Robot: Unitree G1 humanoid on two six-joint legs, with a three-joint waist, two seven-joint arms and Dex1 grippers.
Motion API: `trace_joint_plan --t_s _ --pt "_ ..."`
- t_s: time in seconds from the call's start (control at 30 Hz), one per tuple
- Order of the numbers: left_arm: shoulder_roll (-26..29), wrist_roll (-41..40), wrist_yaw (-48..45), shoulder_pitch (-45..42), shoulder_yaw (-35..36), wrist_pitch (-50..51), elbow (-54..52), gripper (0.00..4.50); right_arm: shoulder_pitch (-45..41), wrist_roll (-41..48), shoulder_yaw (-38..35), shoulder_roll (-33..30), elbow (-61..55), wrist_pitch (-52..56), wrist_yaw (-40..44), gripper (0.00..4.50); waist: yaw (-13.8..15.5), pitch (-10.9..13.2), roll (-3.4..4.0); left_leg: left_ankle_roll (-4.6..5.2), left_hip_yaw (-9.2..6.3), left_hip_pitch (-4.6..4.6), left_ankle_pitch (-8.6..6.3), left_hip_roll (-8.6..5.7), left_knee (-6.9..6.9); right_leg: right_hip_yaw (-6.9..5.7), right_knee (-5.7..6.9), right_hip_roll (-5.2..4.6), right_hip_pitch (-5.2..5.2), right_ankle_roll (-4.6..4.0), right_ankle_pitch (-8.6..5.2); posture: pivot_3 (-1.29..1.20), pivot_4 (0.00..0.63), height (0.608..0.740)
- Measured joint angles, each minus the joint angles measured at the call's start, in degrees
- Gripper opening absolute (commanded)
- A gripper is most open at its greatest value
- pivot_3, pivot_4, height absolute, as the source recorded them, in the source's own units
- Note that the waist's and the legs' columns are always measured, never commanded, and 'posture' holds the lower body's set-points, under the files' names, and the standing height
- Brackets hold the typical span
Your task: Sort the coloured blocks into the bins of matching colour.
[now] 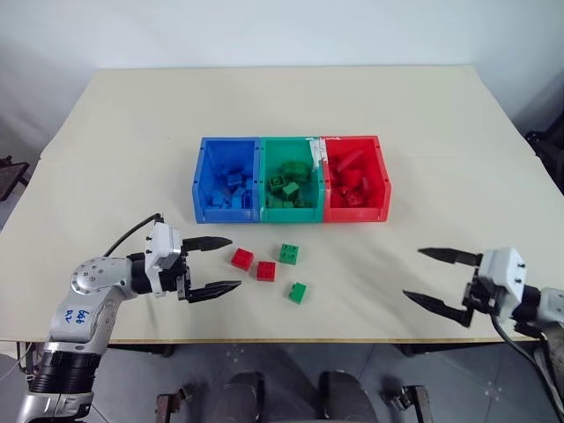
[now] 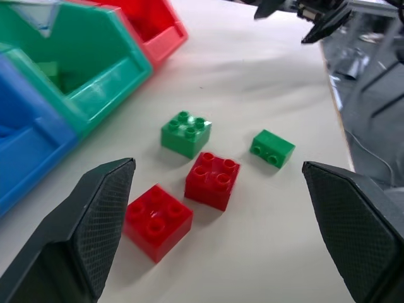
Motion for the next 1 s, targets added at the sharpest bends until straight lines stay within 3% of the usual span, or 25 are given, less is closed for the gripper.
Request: trace_joint_plan --t_s 0.1,0.37,0.67,0.8,1.0 --pt "0.32 -0.04 -1.11 0.04 0.02 0.01 0.35 4.50 -1.19 0.02 1.47 0.06 -0.36 -0.54 -0.17 4.47 0.16 0.00 0.00 -0.01 -0.04 0.00 0.00 0.17 0.07 0.01 -0.02 -0.02 0.00 0.00 0.00 0.00 0.150 0.740" --pt "3.02 -0.73 -1.39 8.57 5.28 0.59 -2.79 4.50 -15.50 2.71 21.58 3.49 -11.94 19.64 -5.43 4.47 0.45 0.01 0.00 -0.02 -0.18 -0.08 -0.01 0.19 0.04 0.03 -0.11 -0.04 -0.06 -0.02 0.00 0.00 0.150 0.740" --pt "4.43 -2.84 0.34 19.82 10.95 2.61 -10.65 4.50 -20.89 -6.17 37.38 11.01 -7.31 21.85 -9.90 4.47 1.49 0.00 -0.01 -0.04 -0.31 -0.16 -0.04 0.10 0.04 0.05 -0.15 -0.08 -0.13 -0.02 0.01 0.00 0.150 0.740" --pt "4.42 -3.28 1.58 21.45 11.39 3.08 -13.05 4.50 -21.58 -8.52 38.38 11.96 -5.46 20.62 -11.29 3.59 1.32 0.00 -0.02 -0.05 -0.30 -0.14 -0.03 0.11 0.04 0.04 -0.12 -0.06 -0.13 -0.02 0.01 0.00 0.150 0.740" --pt "4.41 -3.48 2.53 21.82 11.49 3.41 -13.68 4.50 -21.92 -9.46 38.35 12.23 -4.38 19.25 -11.51 1.63 0.92 0.00 -0.02 -0.04 -0.30 -0.14 -0.03 0.11 0.00 0.03 -0.12 -0.06 -0.13 -0.02 0.01 0.00 0.150 0.740"
